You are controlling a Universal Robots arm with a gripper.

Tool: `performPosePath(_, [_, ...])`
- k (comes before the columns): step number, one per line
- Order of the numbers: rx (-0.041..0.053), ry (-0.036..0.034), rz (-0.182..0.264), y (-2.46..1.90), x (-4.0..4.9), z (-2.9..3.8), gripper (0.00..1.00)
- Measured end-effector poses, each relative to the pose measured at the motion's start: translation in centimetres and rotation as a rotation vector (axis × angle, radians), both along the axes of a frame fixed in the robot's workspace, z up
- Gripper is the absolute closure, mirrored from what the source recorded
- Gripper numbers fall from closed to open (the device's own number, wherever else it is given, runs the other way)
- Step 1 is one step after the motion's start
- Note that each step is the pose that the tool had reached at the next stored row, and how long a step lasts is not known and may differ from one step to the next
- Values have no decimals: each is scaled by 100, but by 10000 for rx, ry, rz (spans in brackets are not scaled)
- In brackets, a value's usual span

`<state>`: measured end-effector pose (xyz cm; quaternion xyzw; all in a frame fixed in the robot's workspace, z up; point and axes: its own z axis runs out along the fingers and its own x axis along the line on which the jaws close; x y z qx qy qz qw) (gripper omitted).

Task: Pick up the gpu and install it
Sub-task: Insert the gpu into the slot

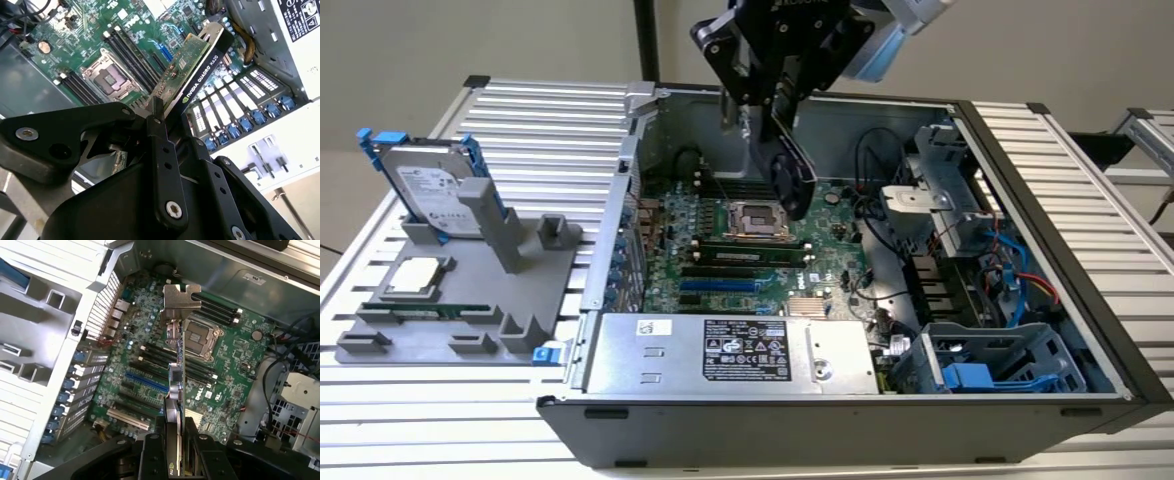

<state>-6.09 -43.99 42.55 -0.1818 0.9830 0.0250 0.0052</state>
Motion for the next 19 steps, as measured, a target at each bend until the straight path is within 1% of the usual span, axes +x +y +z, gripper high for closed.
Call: performPosePath(19, [0, 0, 1677, 0, 0, 11, 100])
